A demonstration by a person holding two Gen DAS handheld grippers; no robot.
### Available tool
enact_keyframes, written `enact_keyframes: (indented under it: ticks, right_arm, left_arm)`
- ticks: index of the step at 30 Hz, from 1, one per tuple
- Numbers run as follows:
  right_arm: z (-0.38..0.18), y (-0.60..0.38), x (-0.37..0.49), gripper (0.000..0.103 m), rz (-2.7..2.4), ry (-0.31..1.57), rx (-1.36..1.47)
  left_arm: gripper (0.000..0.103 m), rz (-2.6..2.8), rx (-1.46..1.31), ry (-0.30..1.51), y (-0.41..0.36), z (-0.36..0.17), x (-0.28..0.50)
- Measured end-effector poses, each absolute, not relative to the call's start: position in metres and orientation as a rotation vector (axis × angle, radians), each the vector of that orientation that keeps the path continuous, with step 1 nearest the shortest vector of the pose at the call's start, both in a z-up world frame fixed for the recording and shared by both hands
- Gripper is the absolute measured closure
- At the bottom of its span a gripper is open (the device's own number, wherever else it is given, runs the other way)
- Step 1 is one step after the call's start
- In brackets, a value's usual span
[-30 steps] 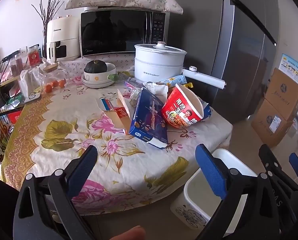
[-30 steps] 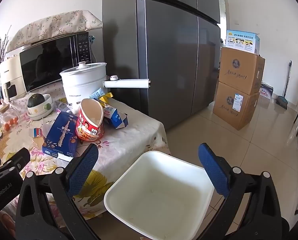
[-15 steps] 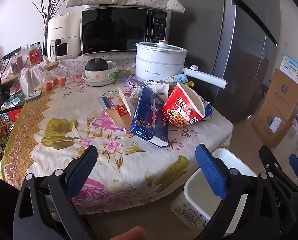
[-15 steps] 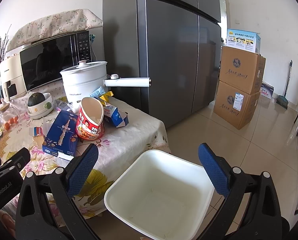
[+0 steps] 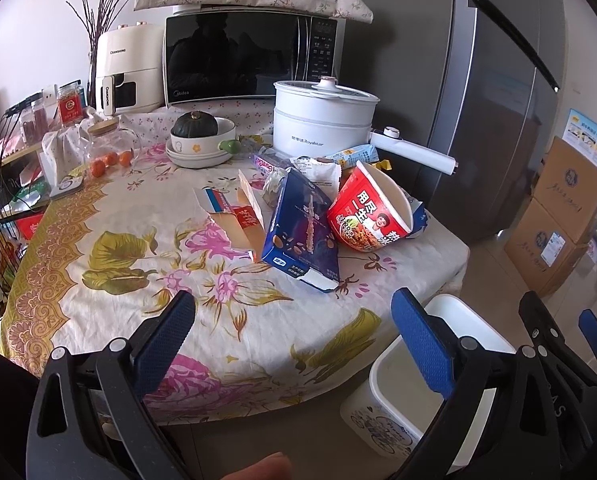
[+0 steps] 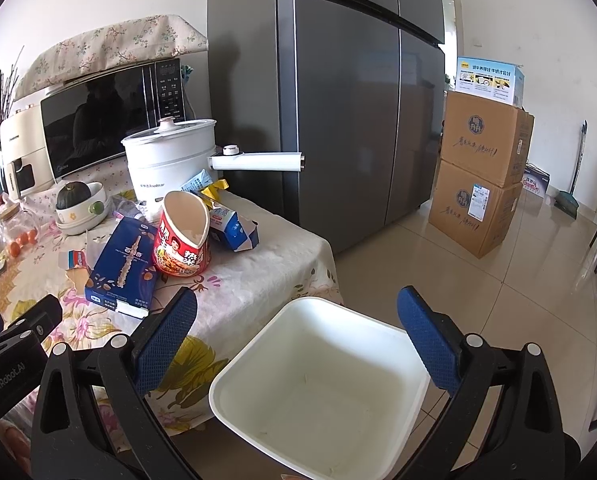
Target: Collect trash
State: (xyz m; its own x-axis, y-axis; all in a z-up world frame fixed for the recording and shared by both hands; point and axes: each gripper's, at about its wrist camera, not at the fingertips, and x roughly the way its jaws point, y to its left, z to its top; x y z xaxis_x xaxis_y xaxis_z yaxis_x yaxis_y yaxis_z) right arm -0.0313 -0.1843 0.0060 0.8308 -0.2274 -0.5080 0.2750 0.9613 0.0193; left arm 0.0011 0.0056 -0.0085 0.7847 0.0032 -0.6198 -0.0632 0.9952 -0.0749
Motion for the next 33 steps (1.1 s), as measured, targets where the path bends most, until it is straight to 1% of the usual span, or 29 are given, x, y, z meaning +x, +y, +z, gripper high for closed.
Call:
enact_keyframes:
  ticks: [33]
  right_arm:
    - [-0.0007,-0.1813,-0.0284,0.007,-0.262,0.541,0.091]
  left_arm:
    - [0.007,0.049,-0.094,0.701,0.0091,-0.0129,0.0063]
